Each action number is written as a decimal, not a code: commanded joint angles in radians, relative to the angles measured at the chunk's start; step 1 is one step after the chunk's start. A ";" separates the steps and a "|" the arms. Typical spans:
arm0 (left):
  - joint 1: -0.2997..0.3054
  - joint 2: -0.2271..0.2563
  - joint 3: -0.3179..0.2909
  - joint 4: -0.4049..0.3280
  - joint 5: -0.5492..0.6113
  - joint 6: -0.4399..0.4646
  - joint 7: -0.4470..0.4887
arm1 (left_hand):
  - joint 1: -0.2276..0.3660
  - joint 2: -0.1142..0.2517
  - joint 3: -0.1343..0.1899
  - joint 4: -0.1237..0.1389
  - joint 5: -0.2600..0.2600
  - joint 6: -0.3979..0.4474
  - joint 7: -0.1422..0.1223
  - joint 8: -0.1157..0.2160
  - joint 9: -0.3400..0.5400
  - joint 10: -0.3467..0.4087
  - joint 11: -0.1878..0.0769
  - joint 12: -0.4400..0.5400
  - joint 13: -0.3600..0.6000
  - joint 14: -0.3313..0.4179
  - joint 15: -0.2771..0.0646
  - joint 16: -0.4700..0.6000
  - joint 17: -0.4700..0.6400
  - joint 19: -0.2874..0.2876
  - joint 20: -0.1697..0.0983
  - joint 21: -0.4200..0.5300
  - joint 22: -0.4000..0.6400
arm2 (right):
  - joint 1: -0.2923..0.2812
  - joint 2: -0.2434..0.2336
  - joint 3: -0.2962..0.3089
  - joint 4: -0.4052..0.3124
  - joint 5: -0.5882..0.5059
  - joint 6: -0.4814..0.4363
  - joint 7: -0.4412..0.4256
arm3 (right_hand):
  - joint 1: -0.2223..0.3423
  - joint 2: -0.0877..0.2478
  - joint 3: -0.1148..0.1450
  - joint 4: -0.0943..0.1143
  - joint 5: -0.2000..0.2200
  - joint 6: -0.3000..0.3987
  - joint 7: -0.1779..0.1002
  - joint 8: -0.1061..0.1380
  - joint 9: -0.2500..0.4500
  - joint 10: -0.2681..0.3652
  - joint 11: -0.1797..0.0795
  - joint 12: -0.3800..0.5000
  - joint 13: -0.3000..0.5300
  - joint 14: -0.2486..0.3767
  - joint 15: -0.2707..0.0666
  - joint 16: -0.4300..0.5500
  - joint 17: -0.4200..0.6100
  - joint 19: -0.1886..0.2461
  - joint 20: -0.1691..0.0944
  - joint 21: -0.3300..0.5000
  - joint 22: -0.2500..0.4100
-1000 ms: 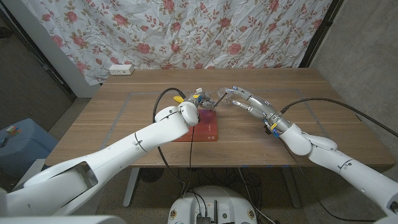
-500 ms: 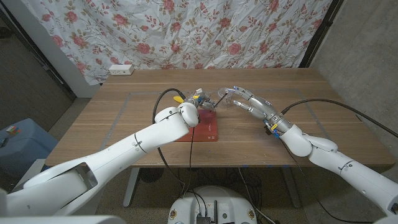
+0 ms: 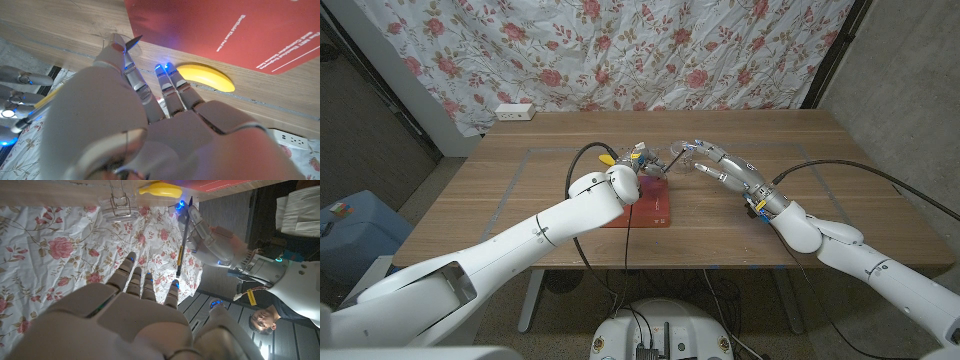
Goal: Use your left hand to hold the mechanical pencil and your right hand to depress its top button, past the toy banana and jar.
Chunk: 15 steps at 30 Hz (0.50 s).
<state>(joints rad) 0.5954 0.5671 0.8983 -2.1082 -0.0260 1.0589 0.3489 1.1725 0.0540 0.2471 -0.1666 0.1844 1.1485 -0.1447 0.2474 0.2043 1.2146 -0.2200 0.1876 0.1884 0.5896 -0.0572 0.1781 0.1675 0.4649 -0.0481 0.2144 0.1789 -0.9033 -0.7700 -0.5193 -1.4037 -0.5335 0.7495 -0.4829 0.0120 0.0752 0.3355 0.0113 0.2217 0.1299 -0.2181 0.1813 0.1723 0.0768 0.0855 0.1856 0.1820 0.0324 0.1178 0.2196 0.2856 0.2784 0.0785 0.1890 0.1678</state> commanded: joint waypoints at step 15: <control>0.000 -0.006 0.002 -0.004 -0.001 0.016 0.004 | 0.000 0.012 -0.001 0.001 0.008 0.004 0.006 -0.002 0.003 0.008 -0.005 0.008 0.005 0.012 -0.168 0.001 0.003 0.001 -0.071 0.000 0.004 | -0.003 -0.009 -0.003 -0.016 -0.004 -0.021 0.019 | 0.010 0.031 0.003 0.008 0.007 -0.005 -0.003 0.002 0.003 0.000 0.001 0.007 0.002 0.002 0.003 0.006 0.003 0.002 -0.006 -0.001 0.000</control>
<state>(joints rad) 0.5954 0.5655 0.8994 -2.1082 -0.0260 1.0608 0.3499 1.1684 0.0581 0.2471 -0.1667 0.1844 1.1485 -0.1447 0.2473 0.2043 1.2145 -0.2201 0.1888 0.1886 0.5897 -0.0572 0.1781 0.1677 0.4649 -0.0481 0.2144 0.1789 -0.9021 -0.7745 -0.5221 -1.4102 -0.5362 0.7429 -0.4712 0.0227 0.0646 0.3383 0.0141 0.2216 0.1300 -0.2181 0.1812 0.1723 0.0768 0.0856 0.1856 0.1820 0.0324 0.1178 0.2196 0.2855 0.2784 0.0786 0.1890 0.1678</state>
